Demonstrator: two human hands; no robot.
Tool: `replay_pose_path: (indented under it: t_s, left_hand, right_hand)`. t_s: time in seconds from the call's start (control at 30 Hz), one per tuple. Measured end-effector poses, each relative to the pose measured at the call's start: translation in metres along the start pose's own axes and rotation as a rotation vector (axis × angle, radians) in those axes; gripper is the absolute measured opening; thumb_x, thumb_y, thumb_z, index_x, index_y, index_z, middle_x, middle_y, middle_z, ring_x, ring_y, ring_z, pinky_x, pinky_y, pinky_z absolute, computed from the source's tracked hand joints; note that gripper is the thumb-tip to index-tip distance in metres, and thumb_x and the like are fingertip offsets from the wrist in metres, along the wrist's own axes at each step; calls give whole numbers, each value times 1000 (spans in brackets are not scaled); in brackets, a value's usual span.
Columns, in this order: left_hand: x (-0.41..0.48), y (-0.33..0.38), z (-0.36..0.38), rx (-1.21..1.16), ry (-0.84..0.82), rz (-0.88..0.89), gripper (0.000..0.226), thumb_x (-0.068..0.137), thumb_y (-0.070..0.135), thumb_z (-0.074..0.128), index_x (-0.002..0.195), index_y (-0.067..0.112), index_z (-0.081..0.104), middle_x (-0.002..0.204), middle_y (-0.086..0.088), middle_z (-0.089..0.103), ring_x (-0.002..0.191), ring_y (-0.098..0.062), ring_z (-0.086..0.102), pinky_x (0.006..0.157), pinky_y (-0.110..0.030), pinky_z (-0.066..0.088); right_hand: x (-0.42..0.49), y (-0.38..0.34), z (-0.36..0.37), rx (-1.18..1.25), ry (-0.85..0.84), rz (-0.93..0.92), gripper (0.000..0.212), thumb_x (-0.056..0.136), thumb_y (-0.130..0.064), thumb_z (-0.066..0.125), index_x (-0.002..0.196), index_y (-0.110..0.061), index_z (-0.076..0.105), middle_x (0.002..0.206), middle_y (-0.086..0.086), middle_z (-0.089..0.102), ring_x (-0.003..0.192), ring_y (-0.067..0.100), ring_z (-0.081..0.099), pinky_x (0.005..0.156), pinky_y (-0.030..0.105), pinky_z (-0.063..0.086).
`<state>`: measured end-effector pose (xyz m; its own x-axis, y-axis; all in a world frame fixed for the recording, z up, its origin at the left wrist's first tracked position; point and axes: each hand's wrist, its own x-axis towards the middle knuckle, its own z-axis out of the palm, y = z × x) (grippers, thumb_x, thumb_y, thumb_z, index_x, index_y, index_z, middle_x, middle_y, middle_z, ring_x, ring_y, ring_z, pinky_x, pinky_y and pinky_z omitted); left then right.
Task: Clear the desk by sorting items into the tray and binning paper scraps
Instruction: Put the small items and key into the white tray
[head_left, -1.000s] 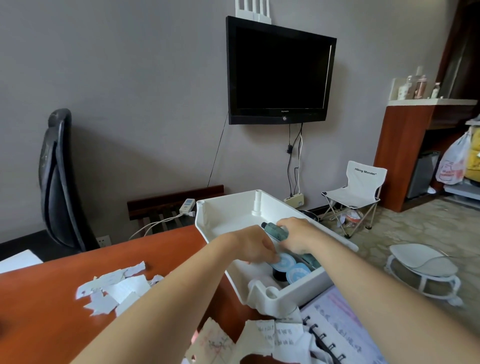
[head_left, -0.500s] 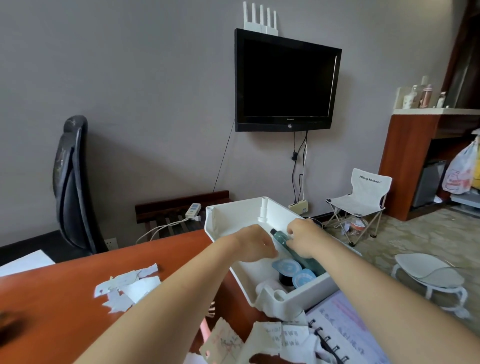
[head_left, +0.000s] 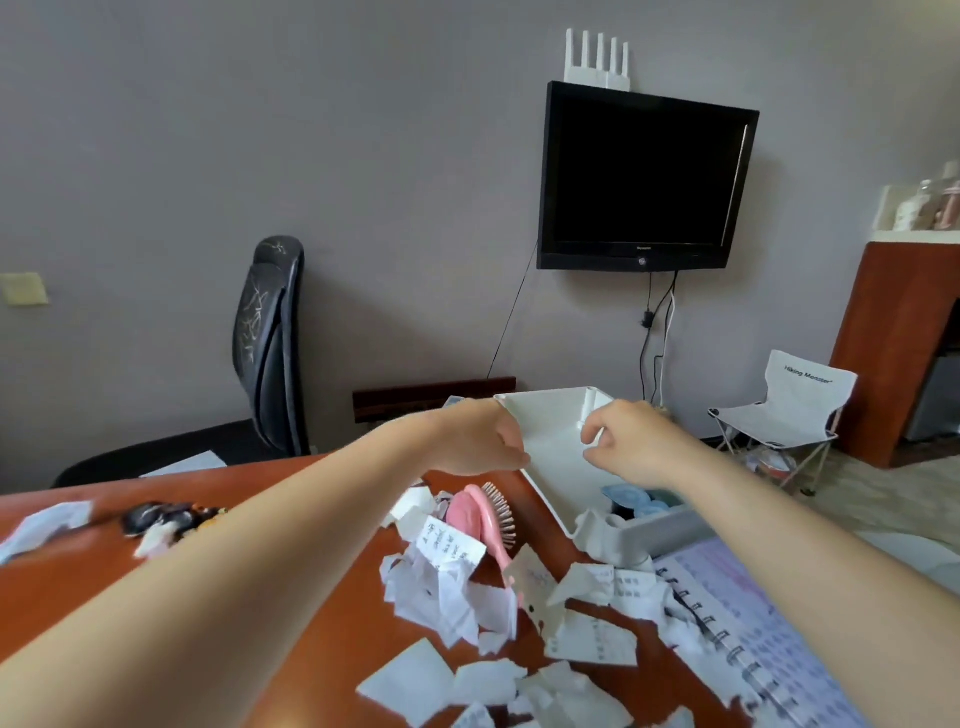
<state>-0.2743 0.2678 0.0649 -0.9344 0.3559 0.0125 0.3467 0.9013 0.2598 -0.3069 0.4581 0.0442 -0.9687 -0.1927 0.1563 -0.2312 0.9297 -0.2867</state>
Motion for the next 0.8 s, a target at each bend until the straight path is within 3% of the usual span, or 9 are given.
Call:
replay_pose_path:
  t_s: [0.13, 0.27, 0.4, 0.57, 0.7, 0.8]
  left_hand:
    - [-51, -8, -11, 10, 18, -43, 32, 95, 30, 48, 117, 14, 65, 116, -1, 66, 104, -19, 61, 93, -32, 51]
    - [-97, -25, -10, 5, 16, -109, 30, 94, 30, 49, 115, 16, 65, 112, -2, 67, 101, -19, 62, 89, -32, 52]
    - [-134, -55, 5, -40, 28, -188, 30, 94, 32, 49, 118, 19, 62, 109, 2, 65, 94, -15, 61, 76, -22, 51]
    - [-169, -98, 24, -96, 51, -293, 32, 93, 35, 51, 120, 21, 60, 118, 3, 62, 105, -14, 59, 89, -27, 52]
    - [-185, -131, 34, -92, 54, -387, 32, 91, 39, 52, 119, 25, 58, 118, 1, 55, 106, -16, 54, 91, -30, 50]
    - [-189, -153, 40, -105, 47, -435, 32, 92, 36, 52, 120, 21, 58, 114, -2, 51, 108, -20, 55, 93, -33, 48]
  right_hand:
    - [-26, -31, 4, 73, -44, -70, 21, 88, -19, 57, 107, -17, 65, 101, 2, 63, 97, 23, 61, 86, 32, 50]
    - [-40, -63, 22, 103, -59, -125, 26, 89, -22, 60, 114, -15, 64, 113, 5, 63, 92, 17, 55, 72, 22, 42]
    - [-41, -82, 52, 137, -117, -77, 34, 91, -26, 57, 120, -9, 57, 119, 8, 60, 109, 25, 57, 87, 32, 46]
    - [-30, -89, 82, 156, -115, 31, 25, 92, -27, 51, 110, -10, 55, 107, 9, 60, 95, 24, 58, 73, 30, 44]
    - [-18, -96, 91, 175, -99, 96, 35, 92, -36, 51, 119, -14, 53, 120, 8, 59, 97, 22, 50, 77, 26, 35]
    - [-6, -99, 95, 181, -130, 131, 32, 88, -41, 55, 107, -14, 54, 115, 7, 60, 98, 23, 54, 74, 28, 38]
